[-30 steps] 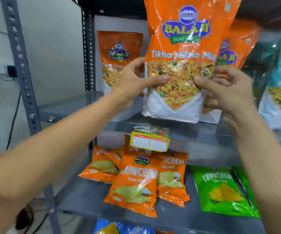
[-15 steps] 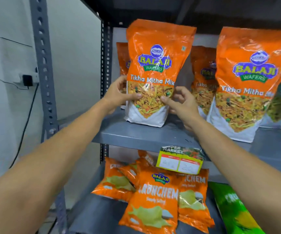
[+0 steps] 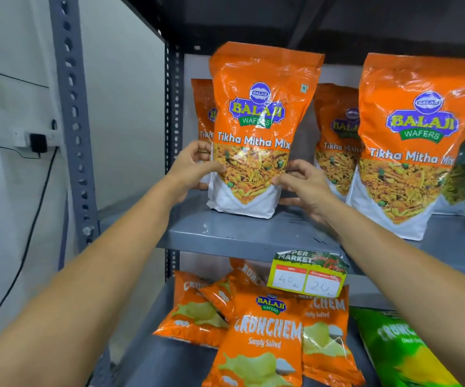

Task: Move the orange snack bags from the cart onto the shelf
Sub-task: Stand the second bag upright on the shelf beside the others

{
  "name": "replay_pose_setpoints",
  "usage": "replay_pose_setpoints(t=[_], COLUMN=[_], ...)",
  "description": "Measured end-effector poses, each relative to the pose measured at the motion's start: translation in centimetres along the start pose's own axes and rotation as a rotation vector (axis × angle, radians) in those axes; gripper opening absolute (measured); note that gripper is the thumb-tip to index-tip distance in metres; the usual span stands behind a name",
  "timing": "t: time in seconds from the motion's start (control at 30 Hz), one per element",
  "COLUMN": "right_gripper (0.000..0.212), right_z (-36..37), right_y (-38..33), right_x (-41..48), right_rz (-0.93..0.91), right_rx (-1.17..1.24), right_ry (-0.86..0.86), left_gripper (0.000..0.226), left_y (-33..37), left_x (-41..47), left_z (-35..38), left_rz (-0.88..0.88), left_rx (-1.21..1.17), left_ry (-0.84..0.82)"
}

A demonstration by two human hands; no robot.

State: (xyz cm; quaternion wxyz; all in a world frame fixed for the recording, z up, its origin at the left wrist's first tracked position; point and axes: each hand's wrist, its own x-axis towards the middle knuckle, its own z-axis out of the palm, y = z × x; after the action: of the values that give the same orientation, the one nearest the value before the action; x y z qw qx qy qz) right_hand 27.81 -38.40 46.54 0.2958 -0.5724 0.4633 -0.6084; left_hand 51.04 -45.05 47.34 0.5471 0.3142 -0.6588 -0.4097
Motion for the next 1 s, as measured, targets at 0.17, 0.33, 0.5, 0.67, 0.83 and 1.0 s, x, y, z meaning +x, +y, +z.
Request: replay_pose_setpoints(t=[0.17, 0.33, 0.5, 0.67, 0.83, 1.0], right_gripper=[0.025, 0.033, 0.022, 0.024, 0.021, 0.028], right_z=[3.1, 4.5, 3.5, -5.7, -16.7, -21.1], right_y=[-0.1, 0.7, 1.1, 0.8, 0.5, 1.3], right_x=[1.7, 2.9, 1.6, -4.3, -8.8, -7.2], right_rz=[0.003, -0.016, -0.099, -0.376, -0.503, -0.229], right_rx=[-0.045, -0.073, -0.206, -0.925, -0.924, -0.244], right_ry=[-0.079, -0.084, -0.017, -0.286, 0.038, 0.609], left_gripper=[0.025, 0.02, 0.045, 0.021, 0.016, 0.077], left_y=[-0.2, -0.2, -0.6, 0.2, 1.9, 3.1], left_x=[0.6, 0.6, -0.3, -5.2, -6.7, -5.0], left_z=[-1.3, -2.0, -1.6, 1.8, 10.9, 21.1], left_rz=[-0.114, -0.169, -0.072, 0.707, 0.691, 0.203], left_rx=[-0.078, -0.095, 0.053, 0.978, 0.843, 0.493], left_ry=[0.166, 0.251, 0.459, 0.292, -0.112, -0.163])
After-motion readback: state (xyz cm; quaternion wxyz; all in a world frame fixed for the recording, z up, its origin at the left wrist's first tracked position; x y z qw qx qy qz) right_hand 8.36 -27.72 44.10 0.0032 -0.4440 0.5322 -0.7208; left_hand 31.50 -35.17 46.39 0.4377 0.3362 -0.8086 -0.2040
